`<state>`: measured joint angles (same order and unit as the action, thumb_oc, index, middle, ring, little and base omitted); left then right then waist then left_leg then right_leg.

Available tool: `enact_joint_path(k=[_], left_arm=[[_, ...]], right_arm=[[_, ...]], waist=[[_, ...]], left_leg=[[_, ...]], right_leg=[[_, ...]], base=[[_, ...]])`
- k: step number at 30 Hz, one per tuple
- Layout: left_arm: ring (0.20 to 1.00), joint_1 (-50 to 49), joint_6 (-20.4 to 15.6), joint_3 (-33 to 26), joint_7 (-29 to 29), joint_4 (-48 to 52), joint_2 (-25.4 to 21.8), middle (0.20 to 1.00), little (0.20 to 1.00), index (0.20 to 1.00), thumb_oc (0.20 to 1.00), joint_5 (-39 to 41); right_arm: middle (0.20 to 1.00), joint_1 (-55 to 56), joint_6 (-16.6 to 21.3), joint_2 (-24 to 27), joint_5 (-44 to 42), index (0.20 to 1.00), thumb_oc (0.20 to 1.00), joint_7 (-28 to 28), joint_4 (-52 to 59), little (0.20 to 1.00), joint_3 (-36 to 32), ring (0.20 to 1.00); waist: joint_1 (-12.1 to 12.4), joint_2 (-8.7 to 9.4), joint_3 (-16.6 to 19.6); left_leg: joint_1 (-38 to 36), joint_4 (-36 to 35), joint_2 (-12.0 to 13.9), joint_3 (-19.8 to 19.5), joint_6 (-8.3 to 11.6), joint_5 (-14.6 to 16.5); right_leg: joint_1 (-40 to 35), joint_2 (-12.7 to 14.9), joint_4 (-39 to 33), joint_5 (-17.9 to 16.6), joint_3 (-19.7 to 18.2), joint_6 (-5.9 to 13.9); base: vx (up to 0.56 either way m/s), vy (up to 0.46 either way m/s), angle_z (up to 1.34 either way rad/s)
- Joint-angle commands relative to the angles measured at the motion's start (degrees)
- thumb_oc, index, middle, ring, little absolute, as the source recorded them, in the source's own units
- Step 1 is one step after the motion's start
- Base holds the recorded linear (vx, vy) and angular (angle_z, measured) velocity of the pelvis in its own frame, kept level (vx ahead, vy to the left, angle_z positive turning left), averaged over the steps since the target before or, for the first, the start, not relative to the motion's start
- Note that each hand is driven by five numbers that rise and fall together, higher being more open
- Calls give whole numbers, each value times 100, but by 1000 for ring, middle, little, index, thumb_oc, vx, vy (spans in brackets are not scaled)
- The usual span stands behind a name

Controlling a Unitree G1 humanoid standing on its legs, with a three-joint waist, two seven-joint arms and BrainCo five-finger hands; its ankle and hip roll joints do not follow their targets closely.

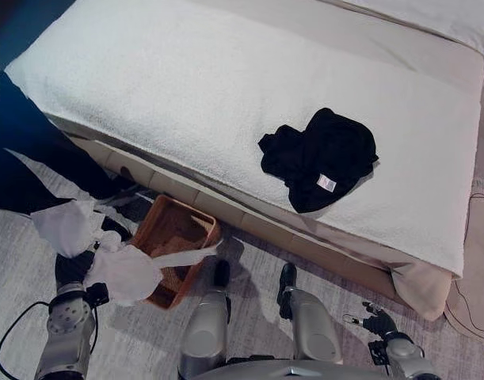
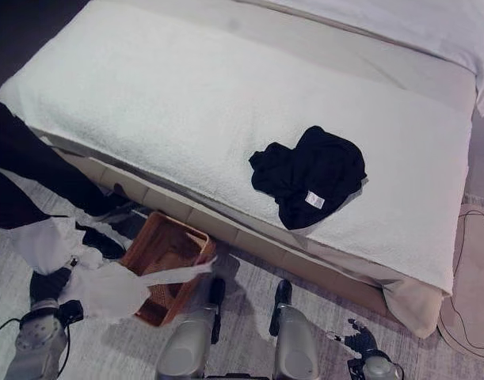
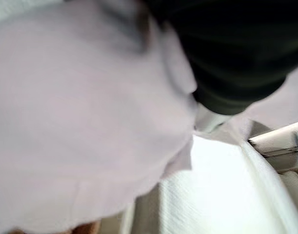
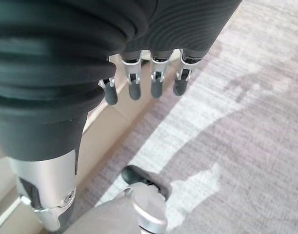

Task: Pick up clothes into the bucket

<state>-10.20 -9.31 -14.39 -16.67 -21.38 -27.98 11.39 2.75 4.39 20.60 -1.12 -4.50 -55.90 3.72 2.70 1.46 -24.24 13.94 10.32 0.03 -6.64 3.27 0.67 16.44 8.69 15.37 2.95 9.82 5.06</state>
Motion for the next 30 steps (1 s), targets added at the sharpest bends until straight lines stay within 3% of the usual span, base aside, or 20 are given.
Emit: enact_joint_path(k=[1, 9, 19, 26, 30], left_arm=[[200, -19, -225, -603, -576, -137, -609, 200, 200, 200, 200, -467], [200, 273, -101, -825, -1356, -861, -934, 200, 200, 200, 200, -798], [200, 252, -199, -1347, -1877, -382, -1290, 200, 200, 200, 200, -909], [200, 302, -611, -1812, -2050, 807, -1391, 200, 200, 200, 200, -773], [200, 307, -684, -1890, -2068, 938, -1397, 200, 200, 200, 200, -782]], right_arm=[[1000, 14, 156, -40, 19, 1000, 1000, -138, 103, 1000, 384, 1000], [1000, -126, 265, -197, -152, 1000, 1000, -283, 133, 1000, 637, 1000], [1000, -234, 303, -282, -251, 1000, 1000, -324, 28, 1000, 771, 1000], [1000, -251, 259, -241, -202, 1000, 1000, -281, -113, 1000, 808, 1000], [1000, -282, 231, -199, -166, 1000, 1000, -261, -158, 1000, 790, 1000]], waist=[[17, 253, 111], [115, 416, -123], [165, 497, -189], [175, 360, -145], [170, 295, -124]], left_leg=[[229, 529, -120, 44, -76, 298], [342, 549, -42, 65, -38, 286], [304, 531, 22, 170, -33, 342], [217, 462, -11, 171, -37, 357], [211, 475, -34, 159, -47, 377]], right_leg=[[-369, 118, -342, -63, -187, 283], [-273, 76, -399, -95, -202, 306], [-269, 20, -514, -144, -270, 340], [-332, 60, -515, -120, -254, 344], [-343, 95, -493, -117, -235, 355]], base=[[0, 0, 0], [0, -1, 0], [6, 5, -2], [7, 11, -3], [0, 0, 0]])
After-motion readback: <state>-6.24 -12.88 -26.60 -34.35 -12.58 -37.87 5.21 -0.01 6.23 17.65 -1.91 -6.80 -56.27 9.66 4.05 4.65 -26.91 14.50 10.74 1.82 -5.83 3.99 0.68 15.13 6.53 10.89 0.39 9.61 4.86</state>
